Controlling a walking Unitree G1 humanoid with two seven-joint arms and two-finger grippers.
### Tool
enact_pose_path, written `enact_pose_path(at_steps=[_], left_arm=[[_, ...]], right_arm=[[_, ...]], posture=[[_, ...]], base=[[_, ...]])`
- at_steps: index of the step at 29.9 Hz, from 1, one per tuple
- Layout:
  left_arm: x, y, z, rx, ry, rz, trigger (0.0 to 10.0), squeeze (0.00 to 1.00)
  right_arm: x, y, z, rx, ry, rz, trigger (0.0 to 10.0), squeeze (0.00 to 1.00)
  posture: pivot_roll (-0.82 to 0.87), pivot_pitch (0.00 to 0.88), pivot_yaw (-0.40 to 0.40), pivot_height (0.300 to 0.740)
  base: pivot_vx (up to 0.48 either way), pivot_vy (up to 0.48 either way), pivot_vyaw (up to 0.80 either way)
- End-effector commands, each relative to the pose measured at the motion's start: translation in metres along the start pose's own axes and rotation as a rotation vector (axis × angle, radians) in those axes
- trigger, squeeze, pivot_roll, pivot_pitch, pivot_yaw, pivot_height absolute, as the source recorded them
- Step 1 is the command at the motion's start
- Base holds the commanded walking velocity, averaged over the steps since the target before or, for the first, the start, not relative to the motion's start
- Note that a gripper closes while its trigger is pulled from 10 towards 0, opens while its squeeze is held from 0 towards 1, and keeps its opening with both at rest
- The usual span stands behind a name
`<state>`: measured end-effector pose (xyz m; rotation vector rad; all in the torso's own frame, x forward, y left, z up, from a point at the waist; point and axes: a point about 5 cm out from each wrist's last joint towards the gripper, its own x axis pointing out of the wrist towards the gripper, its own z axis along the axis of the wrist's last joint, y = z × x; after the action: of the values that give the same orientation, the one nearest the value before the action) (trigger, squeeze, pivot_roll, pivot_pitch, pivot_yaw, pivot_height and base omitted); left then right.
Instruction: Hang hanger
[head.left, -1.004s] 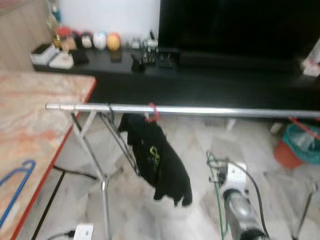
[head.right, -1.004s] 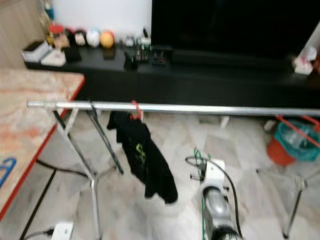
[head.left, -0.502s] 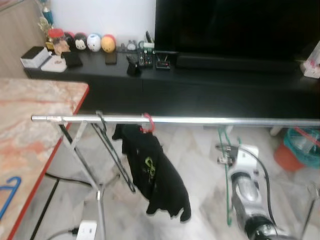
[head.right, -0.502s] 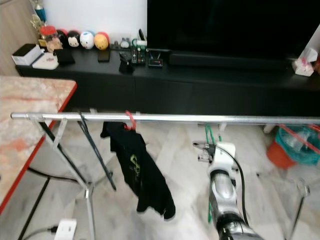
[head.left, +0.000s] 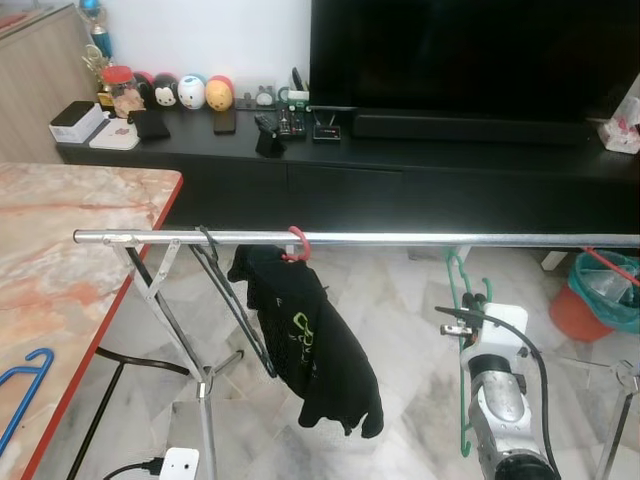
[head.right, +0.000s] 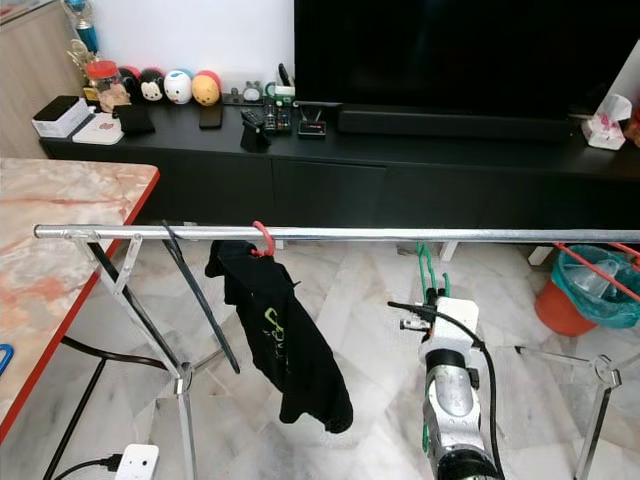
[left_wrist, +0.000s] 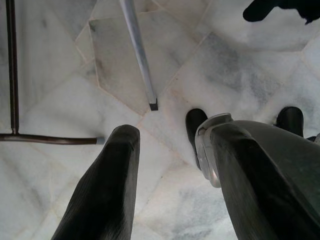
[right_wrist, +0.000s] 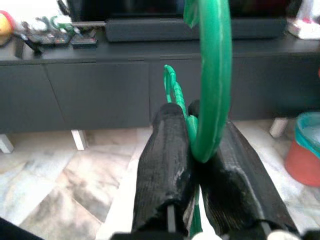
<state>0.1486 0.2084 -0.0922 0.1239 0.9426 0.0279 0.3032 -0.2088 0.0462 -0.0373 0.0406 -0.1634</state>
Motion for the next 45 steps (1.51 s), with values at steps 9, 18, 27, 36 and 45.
enact_pose_path(at_steps=[9, 18, 27, 36, 45], left_arm=[[0.0, -0.003, -0.003, 0.008, 0.012, -0.007, 10.0, 0.0], [-0.001, -0.004, -0.006, 0.009, 0.027, -0.009, 10.0, 0.0], [-0.002, -0.003, -0.01, 0.014, 0.043, -0.014, 10.0, 0.0], [-0.003, -0.003, -0.012, 0.023, 0.048, -0.017, 10.0, 0.0], [-0.002, -0.004, -0.011, 0.03, 0.044, -0.018, 10.0, 0.0]], right_arm=[[0.037, 0.016, 0.044, -0.032, -0.041, 0.103, 10.0, 0.0], [0.046, 0.022, 0.044, -0.044, 0.062, 0.12, 10.0, 0.0], [0.041, 0.031, 0.025, -0.019, 0.202, 0.115, 10.0, 0.0], [0.037, 0.027, 0.018, 0.042, 0.223, 0.092, 10.0, 1.0], [0.04, 0.027, 0.029, 0.074, 0.146, 0.073, 10.0, 1.0]], posture=[[0.01, 0.037, -0.022, 0.74], [0.01, 0.04, -0.021, 0.74], [0.02, 0.044, -0.021, 0.74], [0.02, 0.044, -0.019, 0.74], [0.02, 0.045, -0.019, 0.74]], base=[[0.0, 0.0, 0.0], [0.0, 0.0, 0.0], [0.0, 0.0, 0.0], [0.0, 0.0, 0.0], [0.0, 0.0, 0.0]])
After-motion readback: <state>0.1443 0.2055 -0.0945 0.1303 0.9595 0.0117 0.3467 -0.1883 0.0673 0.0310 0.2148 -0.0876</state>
